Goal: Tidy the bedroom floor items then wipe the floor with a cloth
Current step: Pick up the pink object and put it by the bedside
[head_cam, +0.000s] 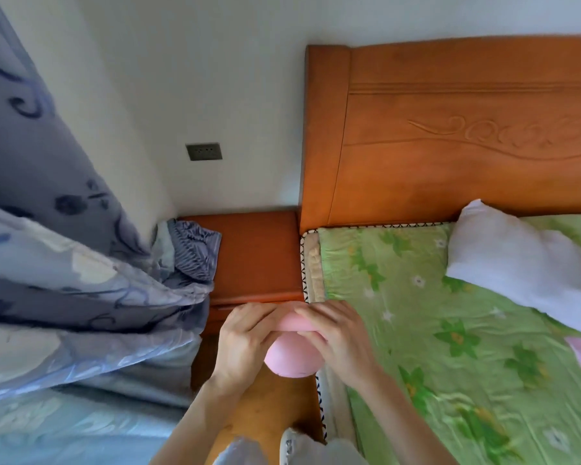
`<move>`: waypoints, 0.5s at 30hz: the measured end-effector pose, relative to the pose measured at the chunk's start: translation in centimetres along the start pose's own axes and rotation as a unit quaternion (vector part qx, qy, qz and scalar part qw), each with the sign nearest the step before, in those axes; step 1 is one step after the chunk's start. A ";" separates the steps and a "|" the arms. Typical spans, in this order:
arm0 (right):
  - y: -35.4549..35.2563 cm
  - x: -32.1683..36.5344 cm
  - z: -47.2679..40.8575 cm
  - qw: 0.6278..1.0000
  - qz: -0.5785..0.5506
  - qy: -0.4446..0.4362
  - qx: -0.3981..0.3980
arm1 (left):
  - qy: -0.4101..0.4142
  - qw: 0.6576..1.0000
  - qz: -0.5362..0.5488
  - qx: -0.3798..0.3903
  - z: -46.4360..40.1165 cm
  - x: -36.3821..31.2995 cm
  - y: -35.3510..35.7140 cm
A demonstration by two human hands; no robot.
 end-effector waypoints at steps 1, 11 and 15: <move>0.3 -0.7 -0.9 1.000 0.003 -0.001 0.004 | -0.007 1.000 0.001 -0.002 -0.6 0.6 0.6; 4.2 -5.1 -9.6 0.999 0.011 0.001 0.036 | -0.022 1.000 0.009 -0.015 -5.8 8.1 4.6; 7.2 -6.5 -12.8 0.999 -0.004 0.009 0.046 | -0.029 0.999 0.014 -0.002 -6.8 12.3 6.2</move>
Point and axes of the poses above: each hand's wrist, its own z-axis away from the middle knuckle, its own y-axis out of the palm, x = y × z, the point moved 4 cm from there along -z, towards the middle knuckle, and after that the axes turned 13 degrees about y, right-handed, at the moved point
